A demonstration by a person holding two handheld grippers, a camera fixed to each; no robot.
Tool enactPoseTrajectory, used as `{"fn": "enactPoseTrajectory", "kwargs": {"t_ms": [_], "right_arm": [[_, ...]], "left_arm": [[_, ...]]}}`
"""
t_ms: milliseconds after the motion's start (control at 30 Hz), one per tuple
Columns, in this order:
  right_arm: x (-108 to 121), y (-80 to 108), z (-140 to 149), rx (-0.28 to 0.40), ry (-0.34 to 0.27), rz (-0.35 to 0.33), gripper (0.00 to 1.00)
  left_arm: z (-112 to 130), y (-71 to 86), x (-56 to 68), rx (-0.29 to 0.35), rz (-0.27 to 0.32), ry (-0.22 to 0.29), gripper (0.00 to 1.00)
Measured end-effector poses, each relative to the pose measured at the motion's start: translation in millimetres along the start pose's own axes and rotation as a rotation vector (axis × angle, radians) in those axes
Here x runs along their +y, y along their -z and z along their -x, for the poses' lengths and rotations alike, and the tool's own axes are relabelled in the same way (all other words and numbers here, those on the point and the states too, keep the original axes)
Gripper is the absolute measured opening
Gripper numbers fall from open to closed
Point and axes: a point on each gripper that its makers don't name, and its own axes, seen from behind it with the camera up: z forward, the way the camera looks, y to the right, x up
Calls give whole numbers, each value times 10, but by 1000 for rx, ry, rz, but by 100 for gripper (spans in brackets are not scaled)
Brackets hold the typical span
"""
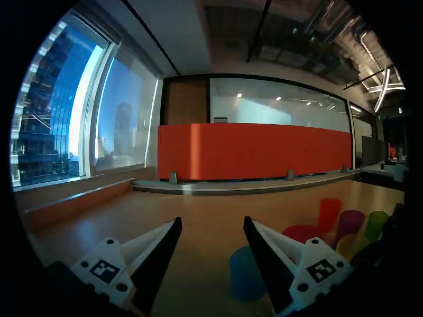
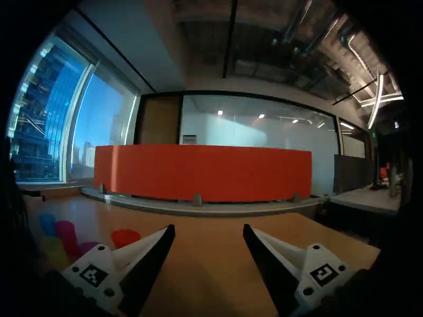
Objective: Pour water
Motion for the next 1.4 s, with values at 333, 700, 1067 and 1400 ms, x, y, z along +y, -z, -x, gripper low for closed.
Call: {"fn": "enactPoseTrajectory", "kwargs": {"t_ms": [333,700,1067,1400], "right_arm": [[80,-12,226,-27,-23,3,100],[164,7,334,-46,-31,11,100],[208,-8,409,-60,-25,12,100],[240,-3,409,-61,-27,17,100]], "left_arm": [[-3,-2,1,0,0,0,86],[-1,-3,-3,0,0,0,86],[-4,-9,-3,1,0,-1,86],[-2,-12,-9,1,0,-1,86]]}}
